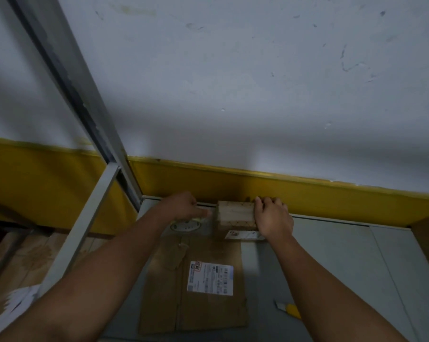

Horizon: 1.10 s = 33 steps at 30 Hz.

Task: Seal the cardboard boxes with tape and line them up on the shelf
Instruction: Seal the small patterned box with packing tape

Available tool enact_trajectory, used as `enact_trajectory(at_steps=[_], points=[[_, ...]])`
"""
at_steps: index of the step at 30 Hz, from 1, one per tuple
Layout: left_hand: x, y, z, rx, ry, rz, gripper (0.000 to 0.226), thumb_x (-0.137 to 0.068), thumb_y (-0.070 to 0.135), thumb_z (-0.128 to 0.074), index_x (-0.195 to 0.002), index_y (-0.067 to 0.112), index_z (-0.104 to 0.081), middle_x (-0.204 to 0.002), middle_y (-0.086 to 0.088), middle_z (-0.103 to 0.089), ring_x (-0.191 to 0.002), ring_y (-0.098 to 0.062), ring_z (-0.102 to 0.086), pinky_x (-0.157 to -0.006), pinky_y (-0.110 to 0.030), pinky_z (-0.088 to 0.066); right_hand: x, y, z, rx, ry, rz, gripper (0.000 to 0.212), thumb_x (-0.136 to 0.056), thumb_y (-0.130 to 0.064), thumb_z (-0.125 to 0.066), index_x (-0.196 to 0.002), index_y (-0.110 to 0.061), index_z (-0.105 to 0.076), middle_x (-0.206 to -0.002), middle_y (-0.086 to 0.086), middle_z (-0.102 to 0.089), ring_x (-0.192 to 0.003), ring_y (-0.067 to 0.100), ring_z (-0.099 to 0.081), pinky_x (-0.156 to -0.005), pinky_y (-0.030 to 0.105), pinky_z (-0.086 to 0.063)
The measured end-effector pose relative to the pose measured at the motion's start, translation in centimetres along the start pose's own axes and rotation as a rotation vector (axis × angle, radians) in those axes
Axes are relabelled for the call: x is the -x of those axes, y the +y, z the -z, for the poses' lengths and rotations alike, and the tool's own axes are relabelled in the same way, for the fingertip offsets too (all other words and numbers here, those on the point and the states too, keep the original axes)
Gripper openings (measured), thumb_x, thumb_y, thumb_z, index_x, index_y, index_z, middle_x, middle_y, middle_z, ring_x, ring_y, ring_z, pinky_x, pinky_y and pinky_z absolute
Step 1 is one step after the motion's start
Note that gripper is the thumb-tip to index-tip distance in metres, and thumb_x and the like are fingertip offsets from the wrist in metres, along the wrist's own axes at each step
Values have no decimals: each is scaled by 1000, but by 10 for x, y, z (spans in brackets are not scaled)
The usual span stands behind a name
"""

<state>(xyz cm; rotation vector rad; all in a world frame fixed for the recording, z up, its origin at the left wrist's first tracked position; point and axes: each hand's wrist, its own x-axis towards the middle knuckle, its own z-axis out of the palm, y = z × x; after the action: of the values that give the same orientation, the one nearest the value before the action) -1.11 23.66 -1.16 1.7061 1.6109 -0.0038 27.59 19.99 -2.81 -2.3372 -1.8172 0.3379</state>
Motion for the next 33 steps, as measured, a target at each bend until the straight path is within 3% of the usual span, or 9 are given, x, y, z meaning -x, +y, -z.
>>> enact_trajectory(at_steps=[4,8,12,15,18,21,25,29,33], points=[[3,6,-19,-88,119,-86,59,-80,85,-64,-73,27,-51,-62,4,-43,-57,-19,-49,-58,-32,-28,1,5,-2,-26,37,33,57,-106,-56,-23,-114,-24,-69,-117,5,-61,-107,28,-54,-73,36,-41],[6,12,-31,-122,111,-72,74,-81,89,-56,-119,27,-67,-108,3,-68,-99,-19,-65,-82,-34,-54,-5,16,2,-99,74,68,51,-105,-54,-31,-95,-24,-71,-100,0,-60,-100,27,-57,-71,36,-43],[18,25,-44,-87,103,-92,60,-86,83,-58,-114,30,-60,-109,4,-68,-94,-16,-63,-80,-32,-53,-17,28,11,-111,77,115,46,-104,-49,-34,-83,-26,-67,-92,-5,-55,-96,23,-57,-71,35,-43],[30,31,-52,37,62,-93,56,-91,74,-60,-125,32,-52,-100,3,-67,-85,-15,-66,-68,-32,-50,-33,40,19,-65,76,159,46,-104,-47,-34,-76,-25,-63,-93,-3,-59,-94,22,-56,-71,35,-43],[43,40,-64,199,1,-106,48,-96,63,-63,-134,38,-49,-97,0,-69,-79,-16,-70,-73,-35,-57,-45,58,30,-68,24,219,43,-105,-41,-34,-66,-32,-50,-87,-2,-57,-88,22,-54,-70,36,-44],[49,39,-80,248,-55,-158,50,-95,58,-65,-139,46,-46,-111,1,-68,-93,-15,-70,-86,-39,-61,-51,72,27,-101,-47,304,45,-106,-35,-36,-63,-35,-47,-82,-3,-56,-87,20,-52,-70,37,-45],[47,38,-88,243,27,-210,45,-98,49,-63,-140,45,-48,-132,5,-63,-109,-12,-64,-92,-34,-56,-64,77,20,-147,-68,303,47,-105,-34,-41,-63,-19,-54,-72,1,-59,-69,23,-56,-59,37,-43],[40,44,-85,269,90,-226,64,-96,45,-65,-152,49,-34,-118,3,-66,-103,-16,-66,-94,-40,-57,-70,70,19,-132,-68,273,50,-105,-41,-44,-64,-14,-55,-60,4,-57,-58,23,-56,-54,34,-42],[33,49,-82,208,-4,-325,79,-101,34,-65,-156,63,-16,-134,1,-64,-111,-18,-67,-99,-40,-55,-65,69,18,-165,15,321,47,-100,-50,-45,-69,-20,-62,-71,0,-57,-65,19,-56,-62,37,-50]])
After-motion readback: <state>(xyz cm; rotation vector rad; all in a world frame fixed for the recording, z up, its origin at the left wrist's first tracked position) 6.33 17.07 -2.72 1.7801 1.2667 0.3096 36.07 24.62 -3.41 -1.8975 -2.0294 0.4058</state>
